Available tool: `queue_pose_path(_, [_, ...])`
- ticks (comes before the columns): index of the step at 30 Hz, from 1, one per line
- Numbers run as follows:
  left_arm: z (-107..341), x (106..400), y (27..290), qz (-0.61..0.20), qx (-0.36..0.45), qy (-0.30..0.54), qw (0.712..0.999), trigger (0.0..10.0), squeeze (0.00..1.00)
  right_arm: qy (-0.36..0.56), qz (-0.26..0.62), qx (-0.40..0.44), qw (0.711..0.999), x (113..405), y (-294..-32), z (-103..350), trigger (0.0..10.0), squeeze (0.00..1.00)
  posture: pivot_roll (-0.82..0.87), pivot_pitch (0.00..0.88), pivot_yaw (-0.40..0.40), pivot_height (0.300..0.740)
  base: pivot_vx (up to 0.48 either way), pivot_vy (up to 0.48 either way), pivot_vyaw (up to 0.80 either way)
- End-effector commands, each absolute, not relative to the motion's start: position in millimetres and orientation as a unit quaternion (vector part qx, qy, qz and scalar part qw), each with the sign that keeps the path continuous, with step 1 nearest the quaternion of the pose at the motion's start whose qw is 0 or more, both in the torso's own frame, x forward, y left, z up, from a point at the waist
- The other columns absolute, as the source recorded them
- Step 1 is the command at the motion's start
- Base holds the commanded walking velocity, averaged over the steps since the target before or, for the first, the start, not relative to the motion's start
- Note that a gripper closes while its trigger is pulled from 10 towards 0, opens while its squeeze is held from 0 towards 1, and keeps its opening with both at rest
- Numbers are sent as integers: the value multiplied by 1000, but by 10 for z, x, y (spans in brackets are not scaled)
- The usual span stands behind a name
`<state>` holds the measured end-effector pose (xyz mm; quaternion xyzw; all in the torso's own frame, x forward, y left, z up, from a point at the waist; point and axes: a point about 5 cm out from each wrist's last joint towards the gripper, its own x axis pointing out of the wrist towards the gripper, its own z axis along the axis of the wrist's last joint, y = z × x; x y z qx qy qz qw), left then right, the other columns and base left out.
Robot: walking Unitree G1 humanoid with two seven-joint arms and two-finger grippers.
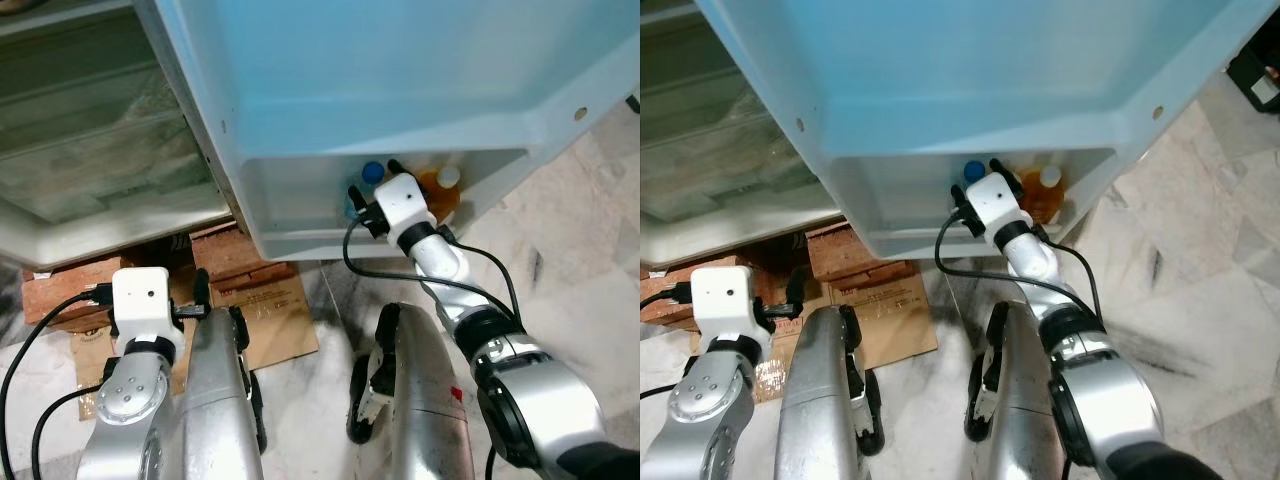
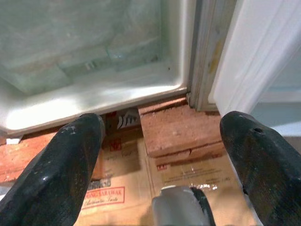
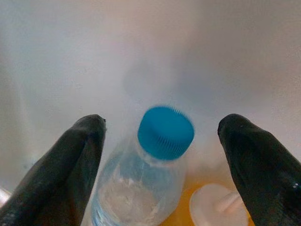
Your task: Restocking fridge
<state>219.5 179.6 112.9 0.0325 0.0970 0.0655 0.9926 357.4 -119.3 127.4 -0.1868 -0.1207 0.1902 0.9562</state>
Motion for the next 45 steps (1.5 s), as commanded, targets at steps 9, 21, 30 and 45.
queue_pose_path(9, [923,2229,1777,72,29,110,991,10000,0,-146,188,-92,967,3119,-1279,1097,10000,1000,80,51,-8,561,0,0,0])
queue_pose_path(21, [807,2423,1707,51,19,98,994,10000,0,-9,120,-46,992,2807,-1432,799,10000,0,-4,0,-2,561,0,0,0])
queue_pose_path(30, [714,2535,1601,28,20,94,995,10000,0,-17,121,-16,992,2925,-1401,988,10000,0,-41,0,21,585,0,0,0])
queue_pose_path(45, [955,2977,1619,17,21,57,998,10000,0,-40,114,17,993,3221,-1428,1241,10000,0,-48,0,43,677,0,0,0])
